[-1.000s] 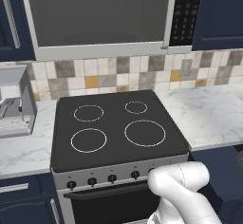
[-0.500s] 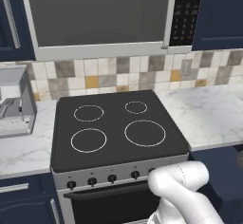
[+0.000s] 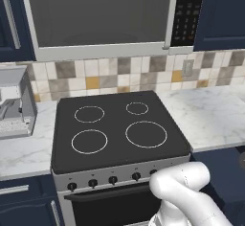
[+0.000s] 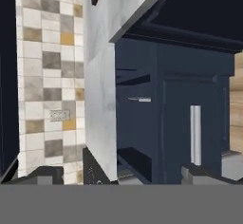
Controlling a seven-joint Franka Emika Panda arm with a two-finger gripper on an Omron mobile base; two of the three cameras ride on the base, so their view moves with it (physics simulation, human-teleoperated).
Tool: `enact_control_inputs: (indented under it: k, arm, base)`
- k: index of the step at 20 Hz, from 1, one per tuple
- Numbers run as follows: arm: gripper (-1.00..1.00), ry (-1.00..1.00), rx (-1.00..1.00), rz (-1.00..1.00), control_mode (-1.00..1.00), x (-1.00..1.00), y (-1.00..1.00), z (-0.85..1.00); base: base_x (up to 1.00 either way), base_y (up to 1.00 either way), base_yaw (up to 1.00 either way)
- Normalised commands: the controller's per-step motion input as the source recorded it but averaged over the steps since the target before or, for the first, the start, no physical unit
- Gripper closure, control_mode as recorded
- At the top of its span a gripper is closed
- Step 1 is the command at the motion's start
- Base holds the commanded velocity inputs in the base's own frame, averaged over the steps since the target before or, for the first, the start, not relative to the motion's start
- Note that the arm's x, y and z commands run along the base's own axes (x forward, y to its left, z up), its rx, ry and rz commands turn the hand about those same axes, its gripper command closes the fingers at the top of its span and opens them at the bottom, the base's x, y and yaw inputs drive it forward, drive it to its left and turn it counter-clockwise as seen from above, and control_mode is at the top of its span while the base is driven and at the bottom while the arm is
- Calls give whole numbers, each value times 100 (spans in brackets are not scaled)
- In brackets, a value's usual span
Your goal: Take the pizza cutter from the drawer on the right and place it on the dining counter for cutting.
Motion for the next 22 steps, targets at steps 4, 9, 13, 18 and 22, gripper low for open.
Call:
enact_control_inputs:
  k: [4, 9, 13, 18, 22]
  arm:
    - [-100, 9, 0, 0, -100, 27, 0, 55]
    - [-100, 12, 0, 0, -100, 40, 0, 51]
    - [-100, 16, 0, 0, -100, 60, 2, 38]
    - [-100, 19, 0, 0, -100, 64, 0, 32]
    - [-100, 21, 0, 0, -100, 68, 3, 31]
  base:
    - [0, 0, 0]
    - [0, 0, 0]
    - [0, 0, 0]
    - [0, 0, 0]
    - [0, 0, 0]
